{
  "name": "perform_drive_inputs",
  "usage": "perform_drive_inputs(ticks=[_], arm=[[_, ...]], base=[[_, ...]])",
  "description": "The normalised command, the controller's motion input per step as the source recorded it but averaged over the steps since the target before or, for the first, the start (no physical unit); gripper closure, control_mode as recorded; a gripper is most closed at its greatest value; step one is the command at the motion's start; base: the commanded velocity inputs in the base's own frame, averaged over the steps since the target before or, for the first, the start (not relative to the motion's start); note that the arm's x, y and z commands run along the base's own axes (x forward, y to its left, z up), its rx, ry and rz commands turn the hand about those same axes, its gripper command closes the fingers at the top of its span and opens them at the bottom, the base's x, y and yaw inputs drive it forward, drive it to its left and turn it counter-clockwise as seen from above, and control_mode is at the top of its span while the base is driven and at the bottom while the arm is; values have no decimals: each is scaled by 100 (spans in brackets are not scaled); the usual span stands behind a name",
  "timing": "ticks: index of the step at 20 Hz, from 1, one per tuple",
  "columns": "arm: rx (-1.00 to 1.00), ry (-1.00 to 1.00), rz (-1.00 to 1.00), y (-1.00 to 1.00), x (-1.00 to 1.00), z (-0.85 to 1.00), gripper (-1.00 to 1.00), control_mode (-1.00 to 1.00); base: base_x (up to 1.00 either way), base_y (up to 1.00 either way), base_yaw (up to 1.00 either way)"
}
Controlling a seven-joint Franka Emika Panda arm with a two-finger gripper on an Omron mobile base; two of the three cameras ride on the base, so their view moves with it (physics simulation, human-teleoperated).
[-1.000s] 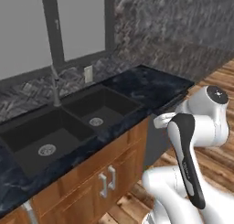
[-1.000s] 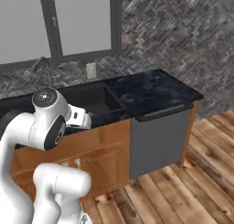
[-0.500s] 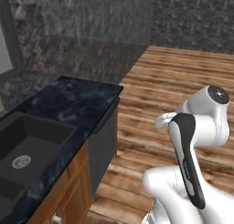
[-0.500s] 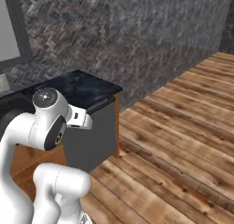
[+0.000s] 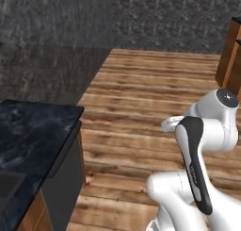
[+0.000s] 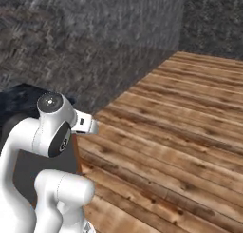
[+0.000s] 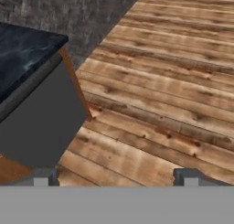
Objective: Pick up the metallic utensils from the counter and place them in the open drawer. Make sure not to pick up any wooden utensils.
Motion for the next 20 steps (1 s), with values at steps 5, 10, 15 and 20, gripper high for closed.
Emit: perform_drive_inputs(ticks=[5, 10, 15, 20], arm=[[0, 0, 0, 0, 0, 0, -100, 100], [0, 0, 0, 0, 0, 0, -100, 100], [0, 0, 0, 0, 0, 0, -100, 100], [0, 0, 0, 0, 0, 0, -100, 100]], base=[[80, -74, -42], [84, -37, -54], [79, 7, -65], [100, 15, -36]])
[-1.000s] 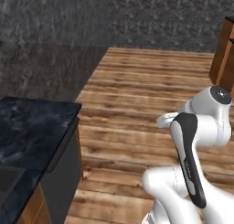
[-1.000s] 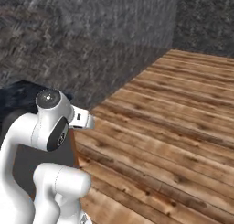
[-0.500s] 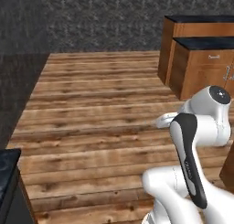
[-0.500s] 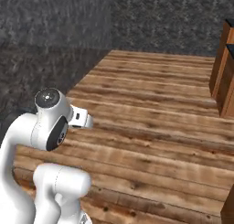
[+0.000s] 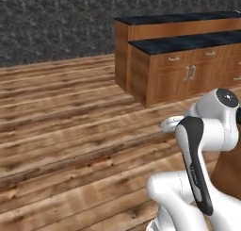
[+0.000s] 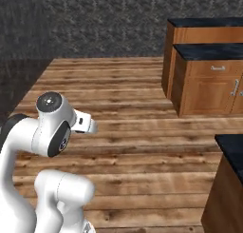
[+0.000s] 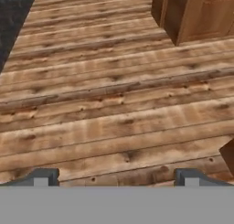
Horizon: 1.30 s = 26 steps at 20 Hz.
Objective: Pick up the metallic utensils from the counter and place them in the open drawer. Make sure not to pick up any wooden utensils.
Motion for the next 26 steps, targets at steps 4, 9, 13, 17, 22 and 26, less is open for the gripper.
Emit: perform_drive_inputs(ticks=[4, 9, 13, 17, 22, 26], arm=[[0, 0, 0, 0, 0, 0, -100, 100], [0, 0, 0, 0, 0, 0, -100, 100], [0, 0, 0, 0, 0, 0, -100, 100], [0, 0, 0, 0, 0, 0, -100, 100], [0, 0, 0, 0, 0, 0, -100, 100], [0, 0, 0, 0, 0, 0, -100, 100]], base=[[100, 0, -51], [100, 21, -44], [100, 28, -32], [100, 31, -12], [100, 32, 0], [100, 26, 1]])
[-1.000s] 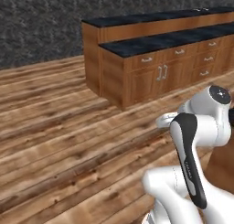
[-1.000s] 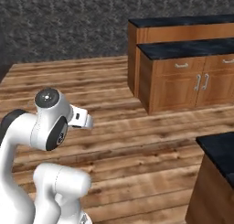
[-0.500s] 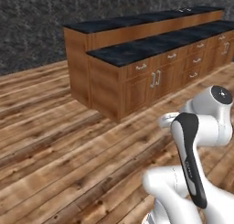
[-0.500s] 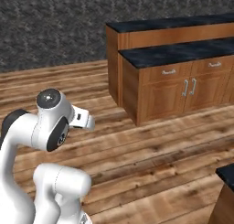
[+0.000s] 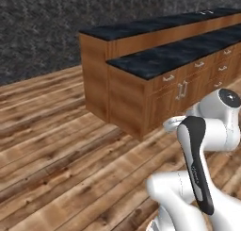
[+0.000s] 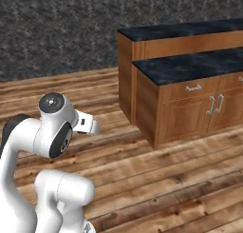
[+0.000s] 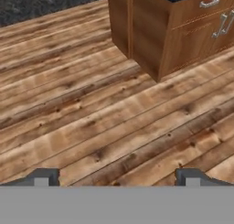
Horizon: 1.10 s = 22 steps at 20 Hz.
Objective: Pick up the metallic utensils from the counter and place them in the open drawer. Make sure not to pick up any wooden utensils.
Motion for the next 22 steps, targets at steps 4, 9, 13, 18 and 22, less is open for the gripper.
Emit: perform_drive_inputs(ticks=[4, 9, 13, 18, 22], arm=[[0, 0, 0, 0, 0, 0, -100, 100], [0, 0, 0, 0, 0, 0, -100, 100], [0, 0, 0, 0, 0, 0, -100, 100], [0, 0, 0, 0, 0, 0, -100, 100], [0, 0, 0, 0, 0, 0, -100, 100]], base=[[100, 26, 6], [100, 16, 2], [100, 29, -2], [100, 54, -15], [100, 76, -31]])
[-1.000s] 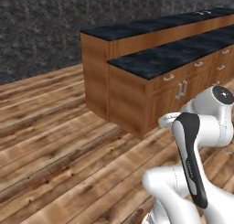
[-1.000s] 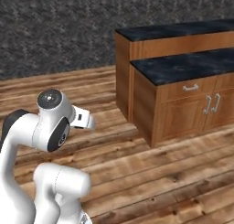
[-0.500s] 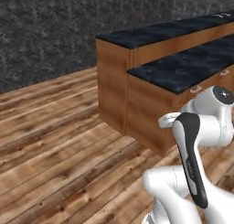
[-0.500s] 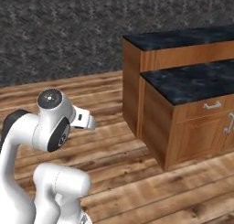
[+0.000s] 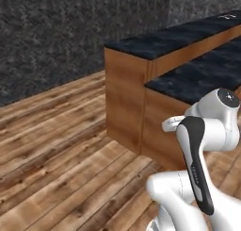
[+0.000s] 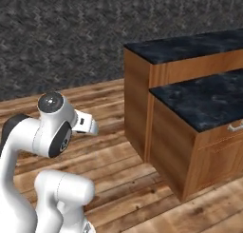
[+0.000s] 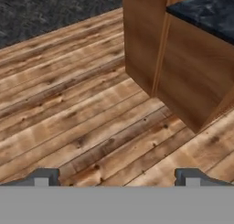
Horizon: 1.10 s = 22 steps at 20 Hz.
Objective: Pick up the metallic utensils from the counter and place them in the open drawer. Make sure not to pick up any wooden utensils.
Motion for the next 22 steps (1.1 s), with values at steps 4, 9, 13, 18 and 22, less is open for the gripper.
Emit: perform_drive_inputs(ticks=[4, 9, 13, 18, 22], arm=[[0, 0, 0, 0, 0, 0, -100, 100], [0, 0, 0, 0, 0, 0, -100, 100], [0, 0, 0, 0, 0, 0, -100, 100], [0, 0, 0, 0, 0, 0, -100, 100], [0, 0, 0, 0, 0, 0, -100, 100]], base=[[87, 86, -35], [57, 100, -36], [47, 100, -29], [27, 100, -23], [18, 100, -22]])
